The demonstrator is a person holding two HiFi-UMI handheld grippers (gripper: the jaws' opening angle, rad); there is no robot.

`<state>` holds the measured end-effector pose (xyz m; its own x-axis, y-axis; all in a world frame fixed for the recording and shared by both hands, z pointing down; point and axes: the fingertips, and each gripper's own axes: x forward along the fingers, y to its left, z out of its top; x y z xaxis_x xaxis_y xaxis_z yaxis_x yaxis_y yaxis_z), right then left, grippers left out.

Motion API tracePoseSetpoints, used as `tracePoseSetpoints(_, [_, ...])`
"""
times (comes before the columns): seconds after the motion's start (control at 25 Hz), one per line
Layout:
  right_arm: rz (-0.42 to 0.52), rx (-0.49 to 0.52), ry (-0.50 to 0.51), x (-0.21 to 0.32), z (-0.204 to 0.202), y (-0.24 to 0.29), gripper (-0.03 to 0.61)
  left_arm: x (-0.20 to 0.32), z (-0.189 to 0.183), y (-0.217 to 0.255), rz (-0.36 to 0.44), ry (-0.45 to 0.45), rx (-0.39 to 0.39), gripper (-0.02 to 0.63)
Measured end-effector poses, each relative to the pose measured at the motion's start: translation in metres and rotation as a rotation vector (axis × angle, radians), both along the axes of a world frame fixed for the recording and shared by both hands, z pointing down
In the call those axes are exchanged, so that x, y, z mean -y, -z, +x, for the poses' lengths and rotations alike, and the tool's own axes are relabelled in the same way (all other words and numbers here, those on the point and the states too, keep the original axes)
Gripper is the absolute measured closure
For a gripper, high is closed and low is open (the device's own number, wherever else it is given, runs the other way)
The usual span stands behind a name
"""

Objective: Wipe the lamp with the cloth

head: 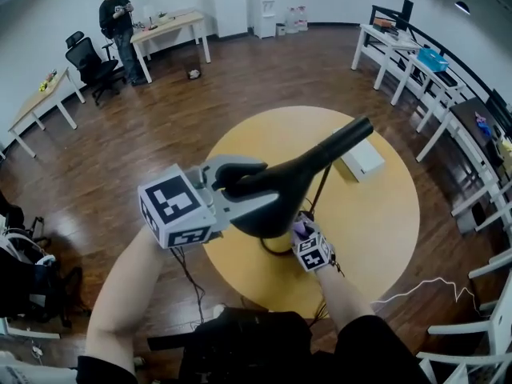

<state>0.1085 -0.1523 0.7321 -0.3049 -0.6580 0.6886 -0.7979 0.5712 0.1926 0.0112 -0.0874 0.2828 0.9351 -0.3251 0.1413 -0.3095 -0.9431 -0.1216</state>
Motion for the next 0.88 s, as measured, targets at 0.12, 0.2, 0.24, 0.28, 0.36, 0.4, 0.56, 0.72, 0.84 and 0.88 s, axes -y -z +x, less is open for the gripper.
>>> tracePoseSetpoints(0.12, [-0.024,0.015,0.020,-0.018,-0.007,-0.007,0.484,0.001,0.001,0.001,0.003,-0.008,-0.002,0.406])
tracePoseSetpoints(0.2, [-0.027,-0.006,0.066,-0.033,-0.018,-0.004,0.484,0.001,0.001,0.000,0.004,-0.012,-0.007,0.406])
tracePoseSetpoints(0.24, [-0.023,-0.011,0.085,-0.040,-0.024,-0.001,0.484,0.001,0.001,-0.001,0.007,-0.012,-0.011,0.406])
tracePoseSetpoints(0.28, [-0.021,-0.007,0.094,-0.046,-0.029,0.001,0.484,0.002,0.001,-0.002,0.009,-0.012,-0.015,0.406])
tracePoseSetpoints(0.36, [-0.024,0.020,0.082,-0.056,-0.036,0.001,0.485,0.003,0.003,-0.003,0.013,-0.014,-0.021,0.407])
tracePoseSetpoints(0.4, [-0.030,0.031,0.071,-0.059,-0.039,-0.001,0.485,0.004,0.005,-0.003,0.014,-0.017,-0.022,0.406])
tracePoseSetpoints(0.56, [-0.060,0.006,0.073,-0.072,-0.050,-0.007,0.485,0.008,0.009,-0.003,0.010,-0.027,-0.032,0.405])
tracePoseSetpoints(0.72, [-0.071,-0.037,0.080,-0.080,-0.067,-0.010,0.485,0.007,0.010,-0.003,0.021,-0.026,-0.039,0.406])
tracePoseSetpoints(0.84, [-0.054,-0.110,0.136,-0.080,-0.083,-0.008,0.483,0.006,0.011,-0.003,0.024,-0.027,-0.042,0.405])
tracePoseSetpoints(0.88, [-0.054,-0.127,0.147,-0.079,-0.087,-0.008,0.484,0.006,0.011,-0.003,0.022,-0.027,-0.042,0.405])
